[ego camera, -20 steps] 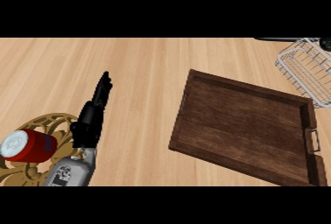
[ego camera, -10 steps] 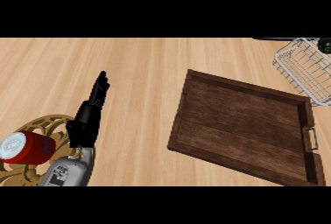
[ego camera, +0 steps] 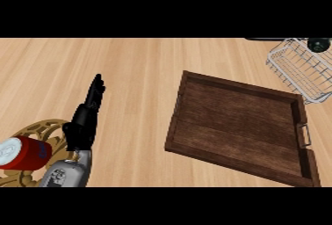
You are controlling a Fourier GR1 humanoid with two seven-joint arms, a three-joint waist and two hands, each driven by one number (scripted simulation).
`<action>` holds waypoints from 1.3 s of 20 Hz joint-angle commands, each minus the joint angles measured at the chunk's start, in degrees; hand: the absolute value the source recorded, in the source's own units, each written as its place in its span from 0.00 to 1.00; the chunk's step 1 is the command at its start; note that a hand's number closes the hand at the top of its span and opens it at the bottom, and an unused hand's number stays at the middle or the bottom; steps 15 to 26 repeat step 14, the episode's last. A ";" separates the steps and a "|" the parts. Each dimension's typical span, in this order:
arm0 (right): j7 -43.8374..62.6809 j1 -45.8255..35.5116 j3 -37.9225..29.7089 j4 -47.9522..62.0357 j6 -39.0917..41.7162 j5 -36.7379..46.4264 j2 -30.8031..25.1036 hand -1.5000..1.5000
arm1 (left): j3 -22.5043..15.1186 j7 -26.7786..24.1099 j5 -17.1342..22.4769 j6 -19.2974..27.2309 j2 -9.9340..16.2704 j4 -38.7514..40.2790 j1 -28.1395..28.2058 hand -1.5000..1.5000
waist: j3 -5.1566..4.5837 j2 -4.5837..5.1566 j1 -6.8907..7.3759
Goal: Pick the eggplant from the tray and place it in the tiered basket
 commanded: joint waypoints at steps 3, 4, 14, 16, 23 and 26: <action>16.38 -2.13 -0.91 -2.21 -11.34 1.61 -2.74 0.00 | 0.70 0.04 -0.25 0.76 0.27 0.25 1.60 0.50 | -0.18 -1.43 -2.40; 15.60 -1.34 -1.41 -2.81 -12.95 1.38 -2.46 0.00 | 1.45 0.90 -0.34 1.61 0.09 0.62 0.66 0.50 | -0.14 -1.70 -3.45; 9.21 1.91 -5.06 -5.20 -16.52 -0.33 1.46 0.00 | 2.83 0.47 0.12 1.98 1.14 0.51 5.27 0.50 | -0.30 -4.54 -7.93; 9.21 1.91 -5.06 -5.20 -16.52 -0.33 1.46 0.00 | 2.83 0.47 0.12 1.98 1.14 0.51 5.27 0.50 | -0.30 -4.54 -7.93; 9.21 1.91 -5.06 -5.20 -16.52 -0.33 1.46 0.00 | 2.83 0.47 0.12 1.98 1.14 0.51 5.27 0.50 | -0.30 -4.54 -7.93; 9.21 1.91 -5.06 -5.20 -16.52 -0.33 1.46 0.00 | 2.83 0.47 0.12 1.98 1.14 0.51 5.27 0.50 | -0.30 -4.54 -7.93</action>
